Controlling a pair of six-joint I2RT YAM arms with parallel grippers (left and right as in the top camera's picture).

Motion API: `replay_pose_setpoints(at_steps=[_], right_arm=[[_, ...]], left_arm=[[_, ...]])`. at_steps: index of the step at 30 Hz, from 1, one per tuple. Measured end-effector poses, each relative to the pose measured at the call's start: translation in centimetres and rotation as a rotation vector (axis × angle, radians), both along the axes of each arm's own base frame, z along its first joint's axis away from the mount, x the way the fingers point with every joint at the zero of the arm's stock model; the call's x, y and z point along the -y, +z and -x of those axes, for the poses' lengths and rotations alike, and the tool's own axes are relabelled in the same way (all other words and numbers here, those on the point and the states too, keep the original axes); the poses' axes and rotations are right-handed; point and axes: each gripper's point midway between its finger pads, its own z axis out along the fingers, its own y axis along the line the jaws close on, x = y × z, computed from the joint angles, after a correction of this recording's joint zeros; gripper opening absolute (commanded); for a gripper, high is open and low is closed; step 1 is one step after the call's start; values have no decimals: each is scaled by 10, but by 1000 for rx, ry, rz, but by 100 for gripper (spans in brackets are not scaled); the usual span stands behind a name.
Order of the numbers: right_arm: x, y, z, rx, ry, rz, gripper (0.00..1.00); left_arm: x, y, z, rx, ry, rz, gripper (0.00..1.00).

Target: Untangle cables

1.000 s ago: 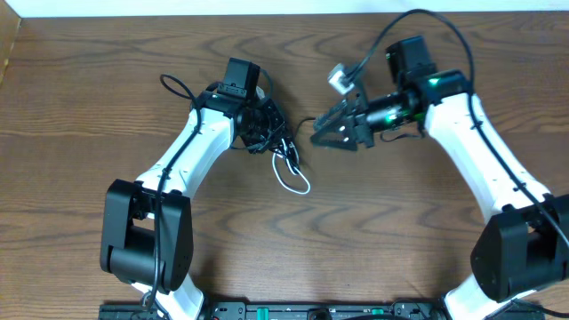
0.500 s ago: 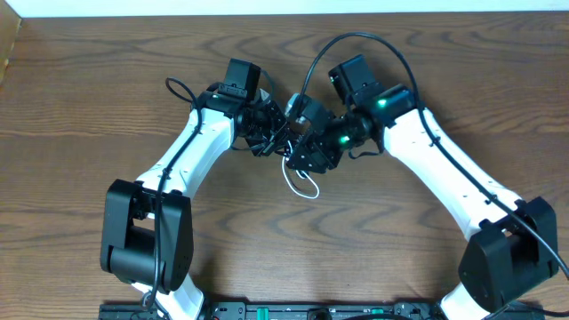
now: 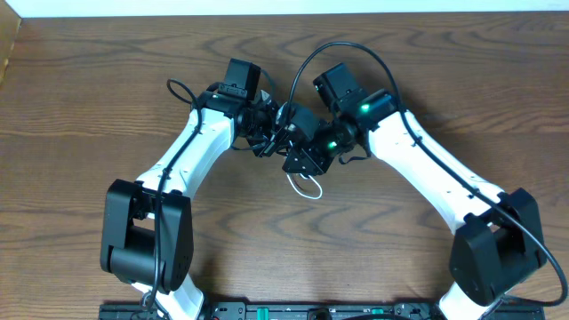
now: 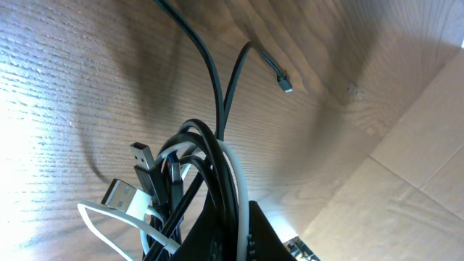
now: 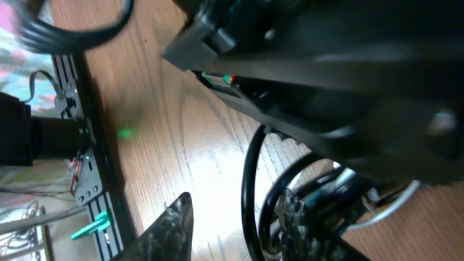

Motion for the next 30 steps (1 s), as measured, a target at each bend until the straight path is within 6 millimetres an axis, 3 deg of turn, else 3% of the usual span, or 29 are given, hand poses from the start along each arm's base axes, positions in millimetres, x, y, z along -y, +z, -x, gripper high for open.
replay_pose_setpoints(at_steps=[8, 10, 11, 12, 18, 24, 30], right_arm=[[-6, -2, 1, 12, 10, -1, 27], [-6, -3, -1, 21, 9, -6, 20], [-7, -4, -2, 23, 8, -7, 7], [-7, -5, -2, 27, 6, -9, 1], [-13, 0, 3, 6, 41, -77, 1], [-18, 26, 22, -76, 154, -288, 1], [-3, 54, 18, -105, 190, -477, 1]], left_arm=[[0, 0, 0, -16, 15, 5, 7], [1, 1, 1, -21, 16, 11, 8], [1, 1, 1, -23, 16, 13, 7], [2, 1, 1, -25, 17, 15, 8], [0, 0, 2, -32, 25, 6, 7], [-5, -4, -1, -24, 43, -30, 7], [-11, -7, -5, -14, 61, -61, 7]])
